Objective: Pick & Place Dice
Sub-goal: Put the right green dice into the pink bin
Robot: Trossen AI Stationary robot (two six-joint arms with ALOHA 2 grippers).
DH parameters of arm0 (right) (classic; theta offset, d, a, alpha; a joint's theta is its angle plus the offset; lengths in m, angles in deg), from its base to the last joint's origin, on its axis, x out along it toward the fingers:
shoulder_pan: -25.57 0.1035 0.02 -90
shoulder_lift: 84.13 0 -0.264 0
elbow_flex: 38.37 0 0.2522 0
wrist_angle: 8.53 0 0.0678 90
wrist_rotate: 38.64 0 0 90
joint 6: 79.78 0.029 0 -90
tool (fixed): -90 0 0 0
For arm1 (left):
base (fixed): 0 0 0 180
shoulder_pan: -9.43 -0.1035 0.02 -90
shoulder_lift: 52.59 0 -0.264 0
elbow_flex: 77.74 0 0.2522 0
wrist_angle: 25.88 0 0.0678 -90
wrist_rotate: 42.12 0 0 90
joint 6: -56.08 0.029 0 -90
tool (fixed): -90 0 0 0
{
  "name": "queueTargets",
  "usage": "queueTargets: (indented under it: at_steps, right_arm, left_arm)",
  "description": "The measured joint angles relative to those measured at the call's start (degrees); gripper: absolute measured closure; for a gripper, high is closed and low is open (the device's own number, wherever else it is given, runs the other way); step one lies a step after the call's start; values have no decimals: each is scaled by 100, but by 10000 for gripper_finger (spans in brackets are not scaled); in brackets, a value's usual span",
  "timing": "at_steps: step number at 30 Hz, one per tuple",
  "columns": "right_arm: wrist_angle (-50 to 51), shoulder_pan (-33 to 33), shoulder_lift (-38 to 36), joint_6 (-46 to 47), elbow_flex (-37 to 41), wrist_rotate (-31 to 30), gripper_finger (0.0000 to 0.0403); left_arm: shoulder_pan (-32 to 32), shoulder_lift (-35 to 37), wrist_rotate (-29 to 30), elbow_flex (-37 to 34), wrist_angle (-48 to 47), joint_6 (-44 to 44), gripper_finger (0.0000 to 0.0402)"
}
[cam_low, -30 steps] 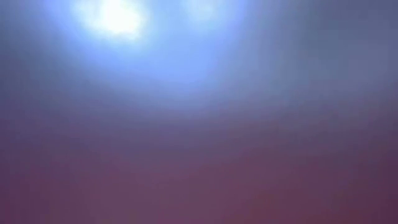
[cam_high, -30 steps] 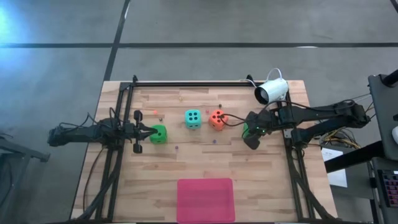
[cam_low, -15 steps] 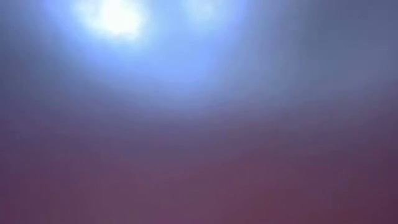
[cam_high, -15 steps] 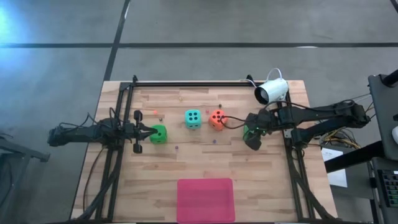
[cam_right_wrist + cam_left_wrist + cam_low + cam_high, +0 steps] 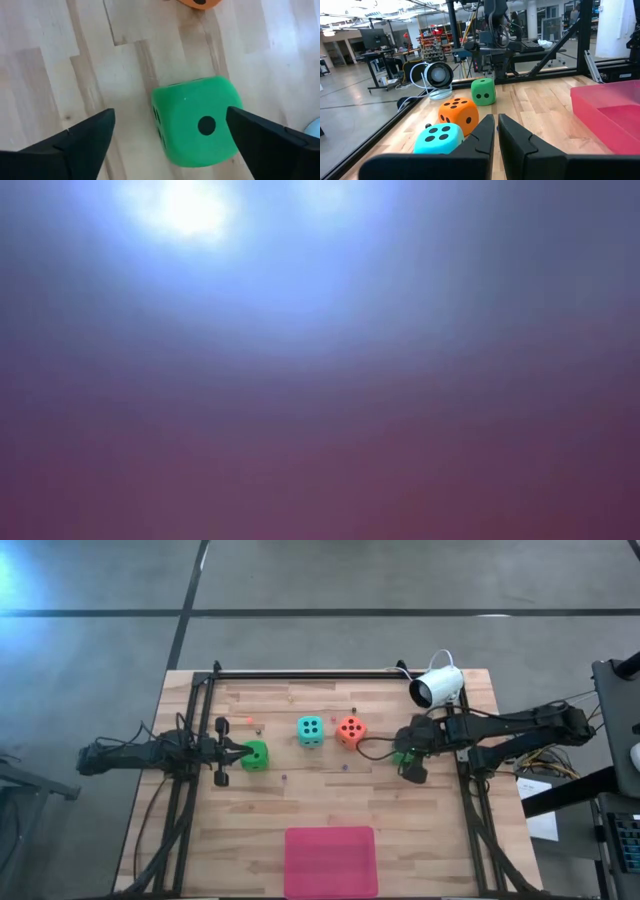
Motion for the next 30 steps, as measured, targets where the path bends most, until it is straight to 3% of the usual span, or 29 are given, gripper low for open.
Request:
queueTargets:
  at_steps: [8,15,30]
  right_arm:
    - [75,-440,0,-359,2,34,3]
    - [61,-1040,0,-777,69,642,3]
    - [-269,-1638,2,-1637,376,843,3]
  left_arm:
    - [-1,1,-1,0,0,0,374]
    - [0,1,-1,0,0,0,374]
    - [0,-2,-1,0,0,0,374]
